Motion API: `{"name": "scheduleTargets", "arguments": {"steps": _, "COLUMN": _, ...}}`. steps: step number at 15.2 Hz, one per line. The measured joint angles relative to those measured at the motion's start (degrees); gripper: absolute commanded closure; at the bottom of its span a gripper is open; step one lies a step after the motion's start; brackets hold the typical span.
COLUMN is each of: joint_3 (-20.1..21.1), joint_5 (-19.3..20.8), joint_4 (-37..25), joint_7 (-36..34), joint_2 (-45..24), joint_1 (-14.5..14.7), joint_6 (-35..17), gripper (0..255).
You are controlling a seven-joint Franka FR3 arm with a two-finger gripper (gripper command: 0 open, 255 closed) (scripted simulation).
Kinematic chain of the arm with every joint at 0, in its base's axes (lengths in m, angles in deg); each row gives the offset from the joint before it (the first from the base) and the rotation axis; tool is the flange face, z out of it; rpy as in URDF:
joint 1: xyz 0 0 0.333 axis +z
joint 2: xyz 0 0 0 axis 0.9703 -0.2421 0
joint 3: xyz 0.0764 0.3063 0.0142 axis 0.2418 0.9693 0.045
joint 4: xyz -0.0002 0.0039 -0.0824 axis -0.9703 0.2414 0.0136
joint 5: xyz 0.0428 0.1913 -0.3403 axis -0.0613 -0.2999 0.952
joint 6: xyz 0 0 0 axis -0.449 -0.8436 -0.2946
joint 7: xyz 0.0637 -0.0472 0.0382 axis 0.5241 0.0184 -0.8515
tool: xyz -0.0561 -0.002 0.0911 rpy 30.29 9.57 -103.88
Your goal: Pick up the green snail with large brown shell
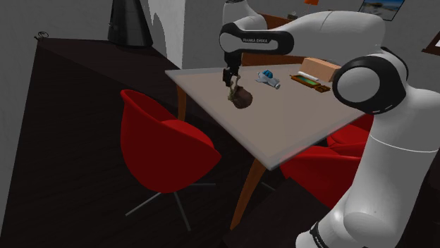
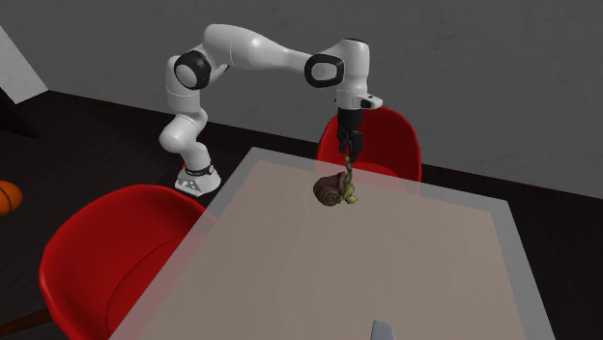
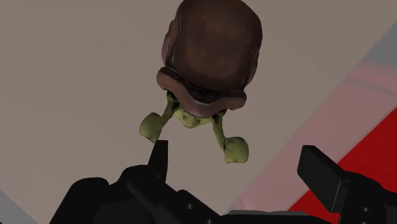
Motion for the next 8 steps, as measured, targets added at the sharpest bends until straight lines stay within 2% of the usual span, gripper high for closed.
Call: {"name": "scheduleTargets", "arguments": {"steps": 8, "joint_3": 0.02, "joint_5": -0.1, "joint_4": 0.89, "joint_7": -0.15, "joint_2": -0.15, "joint_1": 0.0, "joint_6": -0.13, "gripper": 255}}
